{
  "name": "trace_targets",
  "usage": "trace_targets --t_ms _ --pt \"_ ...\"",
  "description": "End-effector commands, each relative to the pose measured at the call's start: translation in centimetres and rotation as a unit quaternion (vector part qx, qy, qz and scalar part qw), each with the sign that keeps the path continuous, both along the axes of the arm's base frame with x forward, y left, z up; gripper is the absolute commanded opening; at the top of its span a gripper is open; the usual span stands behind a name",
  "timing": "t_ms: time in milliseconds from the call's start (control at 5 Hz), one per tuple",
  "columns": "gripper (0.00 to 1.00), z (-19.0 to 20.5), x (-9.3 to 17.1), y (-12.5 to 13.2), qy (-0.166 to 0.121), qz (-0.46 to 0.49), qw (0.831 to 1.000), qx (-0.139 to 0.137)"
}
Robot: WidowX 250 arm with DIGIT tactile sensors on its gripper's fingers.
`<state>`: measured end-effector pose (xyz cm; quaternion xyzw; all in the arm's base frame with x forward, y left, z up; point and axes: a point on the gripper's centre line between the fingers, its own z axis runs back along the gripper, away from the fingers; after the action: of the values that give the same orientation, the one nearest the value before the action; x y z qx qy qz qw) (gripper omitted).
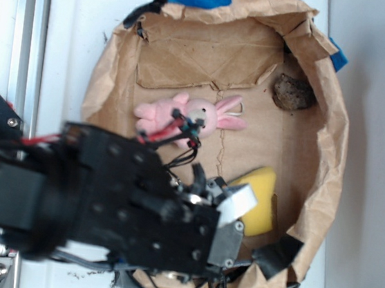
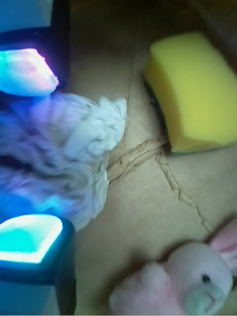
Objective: Grab the white paper.
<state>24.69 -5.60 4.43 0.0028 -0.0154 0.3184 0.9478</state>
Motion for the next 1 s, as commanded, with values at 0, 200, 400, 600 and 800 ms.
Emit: trace_targets --t_ms 0,200,400,600,800 --pt "0.36 -1.2 -0.3 1.7 -0.019 0.012 1.000 0.007" --pt "0.00 0.3 -0.8 3.5 -0.024 0.015 1.000 -0.007" --pt "0.00 2.2 -1.3 5.5 -0.027 0.012 0.999 -0.025" --pt "0.00 5.1 -1.8 7.8 -0.048 0.005 0.999 -0.013" --pt "0.00 7.5 -1.5 9.8 -0.048 0.009 0.999 0.003"
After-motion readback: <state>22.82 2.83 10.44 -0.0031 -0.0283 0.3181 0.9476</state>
